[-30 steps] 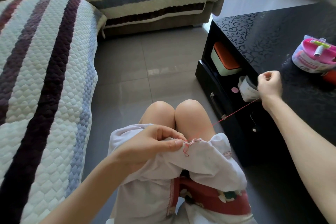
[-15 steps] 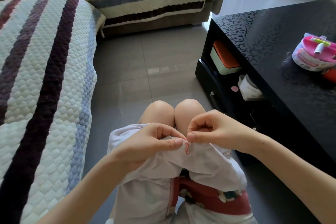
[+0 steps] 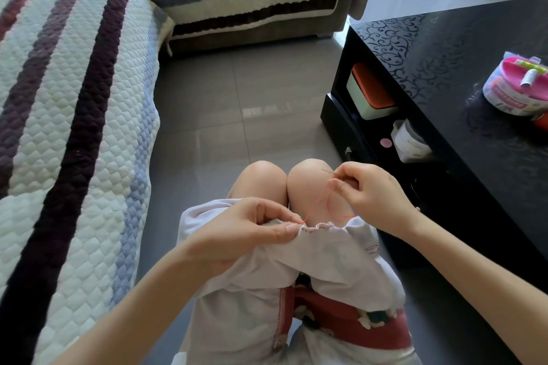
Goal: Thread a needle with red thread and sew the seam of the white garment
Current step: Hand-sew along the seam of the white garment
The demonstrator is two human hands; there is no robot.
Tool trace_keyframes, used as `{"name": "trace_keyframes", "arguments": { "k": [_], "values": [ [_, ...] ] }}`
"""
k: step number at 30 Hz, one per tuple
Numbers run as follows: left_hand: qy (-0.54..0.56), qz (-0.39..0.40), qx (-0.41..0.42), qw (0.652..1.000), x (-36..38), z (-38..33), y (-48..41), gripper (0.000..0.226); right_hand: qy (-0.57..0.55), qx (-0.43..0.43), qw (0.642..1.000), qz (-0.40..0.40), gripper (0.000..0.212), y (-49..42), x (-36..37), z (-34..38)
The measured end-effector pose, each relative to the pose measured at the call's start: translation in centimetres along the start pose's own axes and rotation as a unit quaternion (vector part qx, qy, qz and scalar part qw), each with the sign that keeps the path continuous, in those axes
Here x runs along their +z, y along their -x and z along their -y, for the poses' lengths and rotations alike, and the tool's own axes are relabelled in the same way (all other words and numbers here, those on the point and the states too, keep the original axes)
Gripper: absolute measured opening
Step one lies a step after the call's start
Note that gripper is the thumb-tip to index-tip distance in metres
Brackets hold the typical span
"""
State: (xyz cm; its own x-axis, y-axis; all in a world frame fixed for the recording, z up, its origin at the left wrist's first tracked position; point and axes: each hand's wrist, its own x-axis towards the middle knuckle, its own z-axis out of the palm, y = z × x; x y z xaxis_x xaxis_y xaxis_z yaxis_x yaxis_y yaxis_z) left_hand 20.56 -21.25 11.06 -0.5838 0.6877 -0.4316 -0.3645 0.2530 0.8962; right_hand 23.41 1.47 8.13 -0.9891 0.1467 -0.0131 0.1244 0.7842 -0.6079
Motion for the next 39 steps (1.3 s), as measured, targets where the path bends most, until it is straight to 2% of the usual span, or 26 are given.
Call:
{"name": "trace_keyframes", "arguments": {
  "k": [3,6,8,10,13,15,19,24,27,29,32,39],
  "values": [
    [0.009,0.008,0.005,1.0,0.0,0.0,-0.1,0.004,-0.079,-0.013,0.997,-0.002,0.014,0.6,0.1,0.5],
    [0.023,0.01,0.008,1.0,-0.2,0.2,-0.1,0.007,-0.243,-0.039,0.959,0.142,0.024,1.7,-0.6,1.7],
    [0.031,0.004,0.005,1.0,-0.4,0.3,-0.1,0.012,-0.247,-0.058,0.943,0.216,0.024,2.5,-0.6,2.2],
    [0.013,-0.018,0.001,1.0,-0.6,0.3,-0.1,0.017,-0.236,-0.064,0.943,0.227,0.024,2.8,-0.5,2.0],
    [-0.072,-0.085,0.005,0.994,-0.8,0.5,-0.1,0.01,-0.283,-0.028,0.935,0.211,0.02,3.1,-1.0,1.4],
    [-0.076,-0.095,0.01,0.993,-0.4,0.6,0.1,0.005,-0.302,-0.005,0.93,0.209,0.023,3.4,-1.3,1.2],
    [-0.095,-0.109,0.01,0.989,0.6,0.8,-0.2,0.011,-0.293,0.033,0.939,0.177,0.031,3.9,-1.0,1.0],
    [-0.103,-0.122,0.003,0.987,0.9,1.3,-0.6,0.012,-0.184,-0.022,0.98,0.075,0.018,4.7,-0.1,1.2],
    [-0.086,-0.134,-0.004,0.987,0.8,1.4,-0.8,0.011,-0.142,-0.075,0.987,0.007,0.01,5.6,-0.1,1.9],
    [-0.084,-0.141,-0.004,0.986,0.9,1.4,-0.8,0.013,-0.089,-0.122,0.988,-0.022,0.015,6.2,-0.1,2.6],
    [-0.079,-0.144,0.0,0.986,0.9,1.4,-0.7,0.013,-0.053,-0.138,0.988,-0.044,0.02,6.5,0.3,3.1],
    [-0.076,-0.139,0.022,0.987,1.0,1.4,-0.5,0.011,-0.054,-0.12,0.99,-0.051,0.02,6.2,0.8,3.3]
  ]
}}
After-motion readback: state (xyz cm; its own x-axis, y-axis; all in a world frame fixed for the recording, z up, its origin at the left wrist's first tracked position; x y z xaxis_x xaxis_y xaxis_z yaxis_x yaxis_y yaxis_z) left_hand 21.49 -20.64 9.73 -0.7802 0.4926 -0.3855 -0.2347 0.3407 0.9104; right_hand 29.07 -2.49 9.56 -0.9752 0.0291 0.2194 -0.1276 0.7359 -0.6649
